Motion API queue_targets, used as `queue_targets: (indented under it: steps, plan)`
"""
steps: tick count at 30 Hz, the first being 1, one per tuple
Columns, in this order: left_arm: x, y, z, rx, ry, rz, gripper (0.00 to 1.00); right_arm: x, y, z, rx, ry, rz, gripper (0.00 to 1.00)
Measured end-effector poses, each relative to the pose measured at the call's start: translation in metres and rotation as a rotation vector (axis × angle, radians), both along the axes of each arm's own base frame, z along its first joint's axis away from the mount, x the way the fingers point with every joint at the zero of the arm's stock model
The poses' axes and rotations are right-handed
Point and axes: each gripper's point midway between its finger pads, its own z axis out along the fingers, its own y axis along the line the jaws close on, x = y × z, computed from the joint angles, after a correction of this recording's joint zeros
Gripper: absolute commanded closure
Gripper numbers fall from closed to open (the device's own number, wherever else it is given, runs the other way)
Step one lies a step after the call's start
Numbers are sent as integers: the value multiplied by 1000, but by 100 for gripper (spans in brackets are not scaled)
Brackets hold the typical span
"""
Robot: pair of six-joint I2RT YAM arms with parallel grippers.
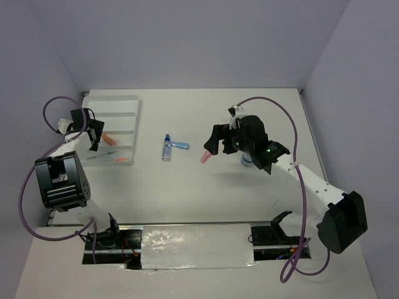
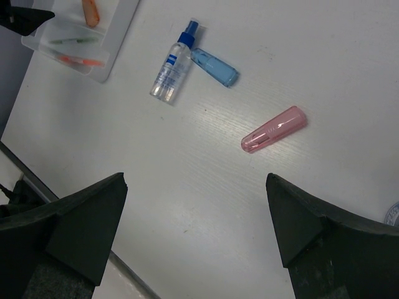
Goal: Sort the stationery into containers
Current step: Place the stationery in the storage box, then pick up the stationery from the center of the board.
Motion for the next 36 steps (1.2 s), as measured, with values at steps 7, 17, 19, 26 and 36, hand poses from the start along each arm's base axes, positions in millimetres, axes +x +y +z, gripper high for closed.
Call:
queue_targets:
  steps: [7, 17, 19, 26, 36]
  plan:
    - [12, -41, 18, 82, -6, -180, 3, 3, -4, 2, -8, -13, -27, 0]
    - [29, -322, 135, 233, -218, -859, 1, 1, -53, 50, 7, -135, -262, 0]
    - [11, -348, 122, 189, -160, -864, 1, 1, -59, 53, 7, -140, -292, 0]
    - [-19, -375, 51, 109, 131, -643, 2, -2, -62, 54, 23, -130, -312, 0]
    - [18, -393, -1, 111, 301, -418, 15, -9, -57, 37, 13, -93, -268, 0]
